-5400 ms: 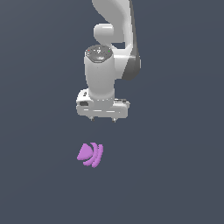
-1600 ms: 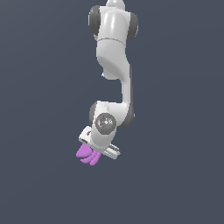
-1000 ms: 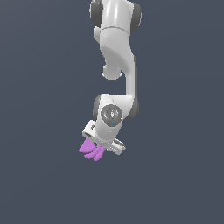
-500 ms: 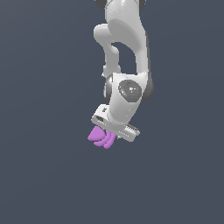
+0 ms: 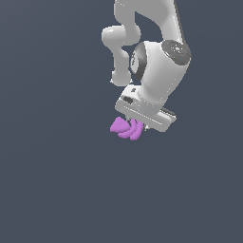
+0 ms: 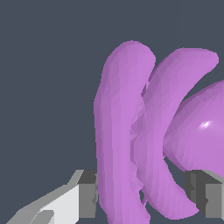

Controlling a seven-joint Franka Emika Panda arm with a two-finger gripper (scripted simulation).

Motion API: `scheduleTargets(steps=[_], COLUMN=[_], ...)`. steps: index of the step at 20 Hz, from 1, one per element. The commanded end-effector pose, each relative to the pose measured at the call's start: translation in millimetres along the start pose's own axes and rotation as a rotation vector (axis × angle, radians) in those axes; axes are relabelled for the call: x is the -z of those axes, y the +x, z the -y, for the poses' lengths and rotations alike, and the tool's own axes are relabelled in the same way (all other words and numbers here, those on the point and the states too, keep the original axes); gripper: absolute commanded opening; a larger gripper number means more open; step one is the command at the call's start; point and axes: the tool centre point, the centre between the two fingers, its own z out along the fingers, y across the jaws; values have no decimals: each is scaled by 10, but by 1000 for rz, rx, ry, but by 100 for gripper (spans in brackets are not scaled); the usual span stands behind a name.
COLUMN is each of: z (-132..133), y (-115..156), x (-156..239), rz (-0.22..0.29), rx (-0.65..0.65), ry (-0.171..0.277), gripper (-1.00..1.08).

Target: Pick up the object and move it to a goal position.

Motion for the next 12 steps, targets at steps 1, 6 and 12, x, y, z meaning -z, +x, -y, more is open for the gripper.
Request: scheduleTargets(steps=[1,6,12], z=[56,173,293], y=[-157,-437,-690], x=[258,744,1199], rz=[0,0,0], rx=[0,0,0], ry=[-1,-1,-1], gripper=[-100,-100,-100])
